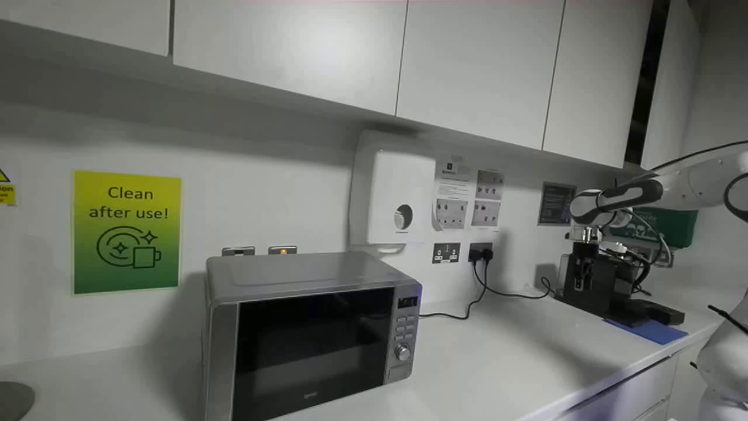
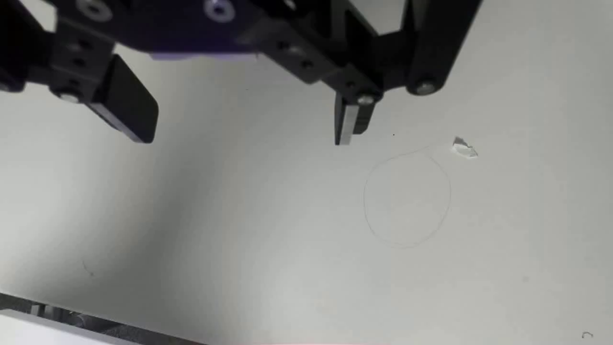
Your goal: Press a button on the wall
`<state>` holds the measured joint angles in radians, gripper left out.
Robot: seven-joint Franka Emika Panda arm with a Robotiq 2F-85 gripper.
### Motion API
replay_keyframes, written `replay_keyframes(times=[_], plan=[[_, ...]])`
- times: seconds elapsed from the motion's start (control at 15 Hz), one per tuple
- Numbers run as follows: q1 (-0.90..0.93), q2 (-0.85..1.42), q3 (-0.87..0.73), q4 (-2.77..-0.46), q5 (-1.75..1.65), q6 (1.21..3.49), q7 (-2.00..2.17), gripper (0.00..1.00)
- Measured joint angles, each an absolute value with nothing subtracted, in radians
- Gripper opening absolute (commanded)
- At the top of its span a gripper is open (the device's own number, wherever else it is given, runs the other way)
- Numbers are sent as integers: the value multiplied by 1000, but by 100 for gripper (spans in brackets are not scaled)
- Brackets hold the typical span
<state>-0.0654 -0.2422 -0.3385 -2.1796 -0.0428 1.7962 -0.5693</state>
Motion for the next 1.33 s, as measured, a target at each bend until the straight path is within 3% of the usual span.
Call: replay_keyframes(times=[0.8, 1.33], plan=[[-62, -221, -241, -2184, 67, 1808, -567, 100], [-27, -166, -154, -2180, 221, 1943, -566, 100]])
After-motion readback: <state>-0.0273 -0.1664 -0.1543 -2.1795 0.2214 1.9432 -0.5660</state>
